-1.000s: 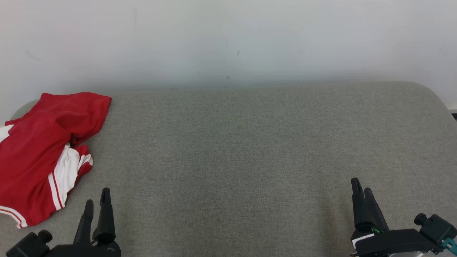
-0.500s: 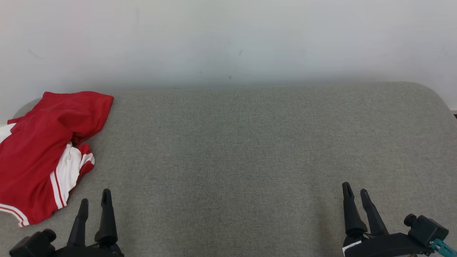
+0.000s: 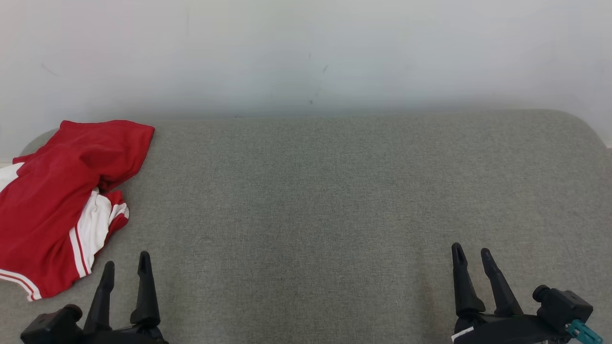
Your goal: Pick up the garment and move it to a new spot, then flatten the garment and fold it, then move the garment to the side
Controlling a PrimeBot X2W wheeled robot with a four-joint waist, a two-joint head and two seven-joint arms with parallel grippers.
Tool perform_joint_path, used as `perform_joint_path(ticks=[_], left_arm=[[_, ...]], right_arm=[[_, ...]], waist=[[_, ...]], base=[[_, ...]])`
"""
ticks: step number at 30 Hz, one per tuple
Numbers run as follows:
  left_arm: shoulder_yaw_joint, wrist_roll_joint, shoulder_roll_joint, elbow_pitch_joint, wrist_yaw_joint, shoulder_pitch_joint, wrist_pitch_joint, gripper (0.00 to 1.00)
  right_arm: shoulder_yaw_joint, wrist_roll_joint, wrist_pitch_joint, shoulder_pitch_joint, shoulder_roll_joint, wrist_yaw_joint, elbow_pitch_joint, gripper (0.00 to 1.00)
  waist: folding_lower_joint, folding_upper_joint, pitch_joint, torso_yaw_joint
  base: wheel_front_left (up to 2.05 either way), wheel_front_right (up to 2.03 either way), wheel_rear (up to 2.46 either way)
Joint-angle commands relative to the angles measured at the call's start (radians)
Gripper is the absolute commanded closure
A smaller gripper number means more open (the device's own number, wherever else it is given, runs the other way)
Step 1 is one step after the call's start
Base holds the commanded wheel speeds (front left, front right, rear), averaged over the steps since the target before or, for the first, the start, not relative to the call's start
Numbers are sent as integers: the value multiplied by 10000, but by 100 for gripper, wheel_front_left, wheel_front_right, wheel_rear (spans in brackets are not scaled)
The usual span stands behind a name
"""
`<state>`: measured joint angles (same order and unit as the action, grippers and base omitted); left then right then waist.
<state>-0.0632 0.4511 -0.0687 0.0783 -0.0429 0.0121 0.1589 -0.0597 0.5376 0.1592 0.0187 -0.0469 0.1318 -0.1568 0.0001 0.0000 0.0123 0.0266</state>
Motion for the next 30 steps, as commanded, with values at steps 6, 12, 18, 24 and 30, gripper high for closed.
perform_joint_path(ticks=[6, 12, 18, 24, 30], left_arm=[[19, -915, -88, -66, 84, -104, 250, 0], [36, -1426, -89, -33, 96, -130, 386, 0], [99, -1905, -69, -13, 162, -160, 520, 0], [91, -2194, -104, -22, 145, -183, 632, 0], [86, -2501, -126, -32, 133, -221, 667, 0]], right_arm=[[-124, -953, 245, -90, -42, -14, 202, 0], [-185, -1577, 388, -145, -44, -15, 302, 0], [-230, -2168, 510, -186, -46, -16, 382, 0], [-255, -2607, 621, -256, -46, -16, 472, 0], [-211, -3098, 733, -404, -47, -17, 582, 0]], waist=[[-1, 0, -29, 49], [-1, 0, -58, 101], [-1, 0, -109, 148], [-1, 0, -134, 190], [-1, 0, -191, 249]], base=[[0, 0, 0], [0, 0, 0], [0, 0, 0], [0, 0, 0], [0, 0, 0]])
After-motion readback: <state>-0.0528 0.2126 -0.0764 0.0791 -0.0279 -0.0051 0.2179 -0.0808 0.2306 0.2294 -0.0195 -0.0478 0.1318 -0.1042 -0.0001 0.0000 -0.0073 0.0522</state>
